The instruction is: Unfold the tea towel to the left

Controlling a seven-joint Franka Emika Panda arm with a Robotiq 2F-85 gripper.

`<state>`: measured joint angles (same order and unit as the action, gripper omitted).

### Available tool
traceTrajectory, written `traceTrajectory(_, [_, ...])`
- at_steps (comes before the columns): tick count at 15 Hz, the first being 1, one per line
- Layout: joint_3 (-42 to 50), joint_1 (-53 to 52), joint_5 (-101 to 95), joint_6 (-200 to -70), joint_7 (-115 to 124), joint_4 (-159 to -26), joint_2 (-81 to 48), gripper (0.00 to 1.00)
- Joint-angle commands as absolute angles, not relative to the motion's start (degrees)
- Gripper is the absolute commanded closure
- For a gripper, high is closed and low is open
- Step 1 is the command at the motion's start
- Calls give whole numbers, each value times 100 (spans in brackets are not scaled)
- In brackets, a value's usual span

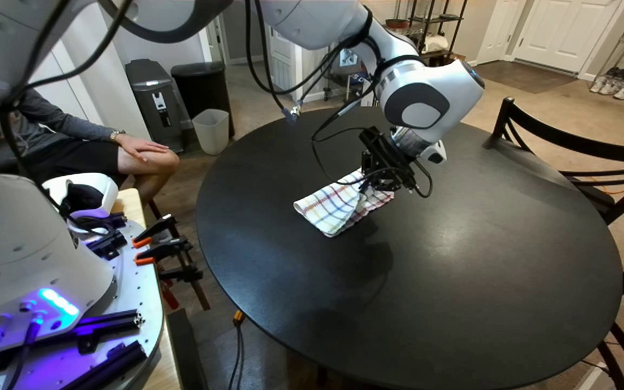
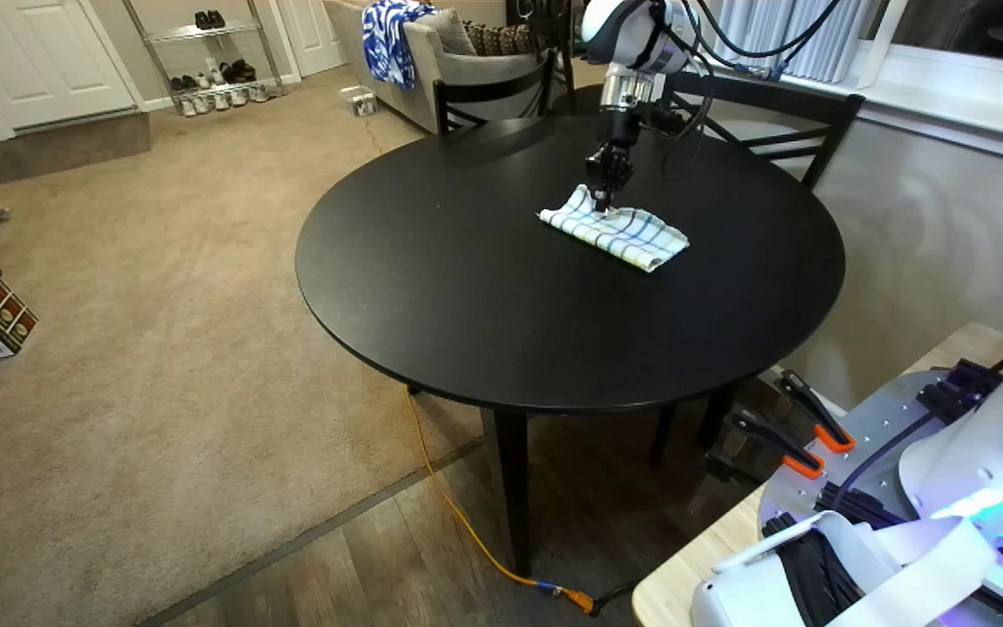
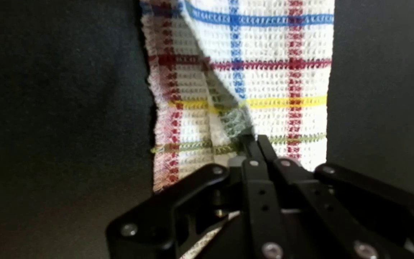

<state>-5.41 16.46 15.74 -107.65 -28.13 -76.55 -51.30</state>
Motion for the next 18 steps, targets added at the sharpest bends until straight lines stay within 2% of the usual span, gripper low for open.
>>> traceTrajectory(1, [-644,1699,1703,-10715,-2875,-7733,-4959,99])
traceTrajectory(18, [-614,1581,1783,-11205,-2560,-7594,-4575,99])
